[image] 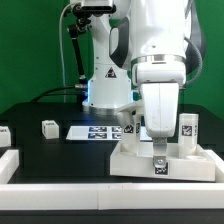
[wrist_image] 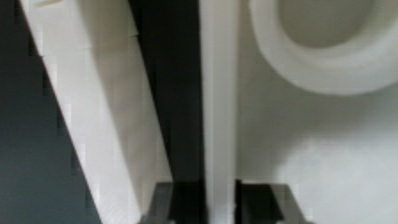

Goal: Assemble square table

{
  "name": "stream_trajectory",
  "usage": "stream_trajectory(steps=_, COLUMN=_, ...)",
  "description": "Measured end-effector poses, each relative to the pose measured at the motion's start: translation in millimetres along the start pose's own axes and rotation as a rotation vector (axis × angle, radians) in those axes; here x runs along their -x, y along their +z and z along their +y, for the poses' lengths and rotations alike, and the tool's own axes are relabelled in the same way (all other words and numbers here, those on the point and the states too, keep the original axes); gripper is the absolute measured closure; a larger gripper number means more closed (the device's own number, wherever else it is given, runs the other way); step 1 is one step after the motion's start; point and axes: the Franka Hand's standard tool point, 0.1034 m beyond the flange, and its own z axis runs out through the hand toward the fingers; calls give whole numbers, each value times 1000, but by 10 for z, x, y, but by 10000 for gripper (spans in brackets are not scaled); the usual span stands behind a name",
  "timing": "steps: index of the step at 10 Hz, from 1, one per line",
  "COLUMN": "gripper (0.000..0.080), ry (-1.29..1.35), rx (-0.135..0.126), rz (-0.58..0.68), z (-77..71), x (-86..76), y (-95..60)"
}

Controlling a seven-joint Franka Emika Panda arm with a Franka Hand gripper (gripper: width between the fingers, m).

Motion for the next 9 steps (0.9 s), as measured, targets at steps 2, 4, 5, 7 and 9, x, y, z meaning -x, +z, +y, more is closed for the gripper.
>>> stream_trajectory(steps=2, gripper=725, ry=0, rx=0, rz=0, z=1, x=1, y=0)
stream_trajectory(steps=4, gripper=722, ry=-67, rx=23, rz=11, z=80, x=-185, y=13)
stream_trajectory(steps=5, gripper=722, ry=-97, rx=29, rz=8, z=118, x=-217, y=55)
stream_trajectory(steps=7, gripper=716, ry=-144, rx=34, rz=-3, z=199, x=-230, y=177)
stream_trajectory(steps=9, gripper=714, ry=-138, rx=31, rz=-6, z=228, x=-223, y=209)
